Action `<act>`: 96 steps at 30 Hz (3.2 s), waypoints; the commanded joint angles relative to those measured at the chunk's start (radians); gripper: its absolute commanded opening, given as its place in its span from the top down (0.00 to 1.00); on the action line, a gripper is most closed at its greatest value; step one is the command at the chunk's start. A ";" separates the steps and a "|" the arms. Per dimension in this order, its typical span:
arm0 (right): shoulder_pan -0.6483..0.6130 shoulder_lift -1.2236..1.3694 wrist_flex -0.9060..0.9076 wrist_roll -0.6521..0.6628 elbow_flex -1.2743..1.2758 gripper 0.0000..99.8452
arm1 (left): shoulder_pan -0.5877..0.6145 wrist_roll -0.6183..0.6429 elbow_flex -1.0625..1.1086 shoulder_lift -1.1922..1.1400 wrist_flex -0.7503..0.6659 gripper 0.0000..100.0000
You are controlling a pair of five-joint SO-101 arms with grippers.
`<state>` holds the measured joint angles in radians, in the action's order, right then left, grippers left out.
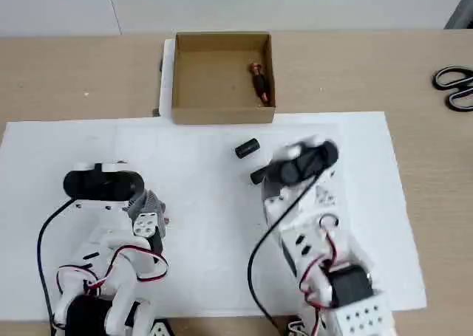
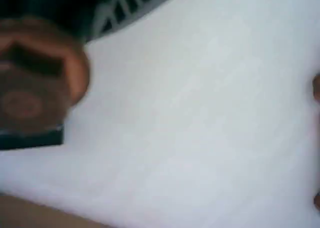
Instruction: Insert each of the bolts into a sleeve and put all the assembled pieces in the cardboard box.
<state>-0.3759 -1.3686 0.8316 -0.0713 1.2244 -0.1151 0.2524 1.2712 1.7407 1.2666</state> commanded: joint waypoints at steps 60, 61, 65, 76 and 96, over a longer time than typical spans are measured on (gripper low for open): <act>0.042 2.371 0.114 0.265 -2.391 0.76 | 0.005 -0.020 -0.004 0.000 0.009 0.99; 0.042 2.371 0.119 0.265 -2.395 0.76 | 0.005 -0.020 -0.004 0.000 0.009 0.99; 0.042 2.371 0.214 0.265 -2.493 0.77 | 0.003 -0.020 -0.004 0.000 0.009 0.99; 0.036 2.374 0.680 0.176 -2.863 0.77 | 0.005 -0.015 -0.004 0.002 0.009 0.99; 0.048 2.078 0.915 0.115 -2.372 0.77 | 0.005 -0.015 -0.004 0.005 0.003 0.99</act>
<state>-0.3191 0.8700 1.7261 0.0545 -1.2658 -0.1151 0.2371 1.2712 1.7423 1.2758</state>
